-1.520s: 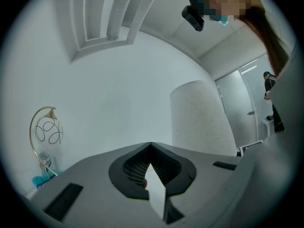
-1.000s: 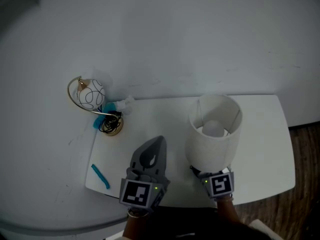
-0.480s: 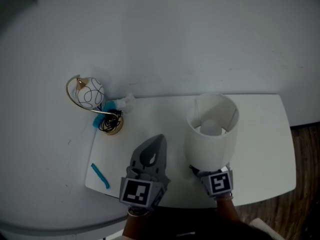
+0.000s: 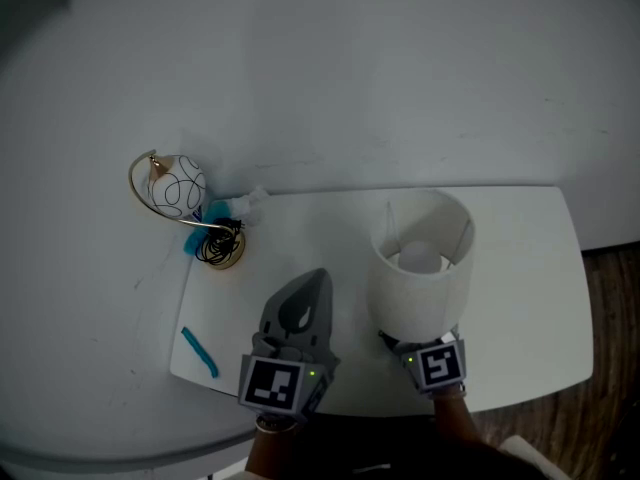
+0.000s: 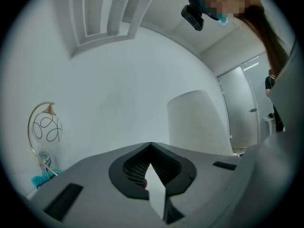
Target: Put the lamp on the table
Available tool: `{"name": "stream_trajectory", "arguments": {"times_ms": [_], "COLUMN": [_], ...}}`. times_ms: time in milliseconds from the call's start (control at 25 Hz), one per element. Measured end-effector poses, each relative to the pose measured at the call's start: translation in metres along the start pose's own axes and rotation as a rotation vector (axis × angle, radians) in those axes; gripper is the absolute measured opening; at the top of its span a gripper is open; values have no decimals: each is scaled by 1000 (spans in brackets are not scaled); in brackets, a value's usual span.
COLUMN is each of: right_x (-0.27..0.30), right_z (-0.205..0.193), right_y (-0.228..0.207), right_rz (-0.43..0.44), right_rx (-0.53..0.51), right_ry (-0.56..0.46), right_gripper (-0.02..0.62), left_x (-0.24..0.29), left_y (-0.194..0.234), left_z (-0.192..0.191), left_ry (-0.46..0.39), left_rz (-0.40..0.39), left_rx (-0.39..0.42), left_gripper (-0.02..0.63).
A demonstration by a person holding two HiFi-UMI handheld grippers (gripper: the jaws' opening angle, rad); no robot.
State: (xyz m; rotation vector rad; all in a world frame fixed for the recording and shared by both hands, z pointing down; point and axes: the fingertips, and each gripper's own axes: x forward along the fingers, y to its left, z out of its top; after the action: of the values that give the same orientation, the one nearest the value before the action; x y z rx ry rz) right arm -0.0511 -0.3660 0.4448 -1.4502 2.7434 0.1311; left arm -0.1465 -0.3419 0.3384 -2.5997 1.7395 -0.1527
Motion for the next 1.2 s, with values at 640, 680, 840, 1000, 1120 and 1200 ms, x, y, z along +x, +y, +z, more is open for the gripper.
{"name": "stream_trajectory", "arguments": {"times_ms": [640, 680, 840, 1000, 1120, 1200], "right_x": [-9, -10, -12, -14, -16, -17], "right_z": [-1, -1, -3, -4, -3, -3], "right_y": [1, 0, 0, 1, 0, 1], "right_rz": [-11, -13, -17, -21, -31, -36], "right_rx": [-7, -6, -8, -11, -10, -11], "right_ry": [-38, -40, -45, -42, -53, -56], "right_gripper": [92, 92, 97, 101, 106, 110], "left_x": [-2, -2, -2, -2, -3, -4], "left_y": [-4, -4, -6, -7, -8, -8], "left_z": [2, 2, 3, 3, 3, 3], "left_ry": [-7, -7, -10, -11, -9, -10], "left_rz": [-17, -18, -24, -26, -28, -27], "left_rx": [3, 3, 6, 3, 3, 1], "left_gripper": [-2, -2, -2, -2, -2, -2]}}
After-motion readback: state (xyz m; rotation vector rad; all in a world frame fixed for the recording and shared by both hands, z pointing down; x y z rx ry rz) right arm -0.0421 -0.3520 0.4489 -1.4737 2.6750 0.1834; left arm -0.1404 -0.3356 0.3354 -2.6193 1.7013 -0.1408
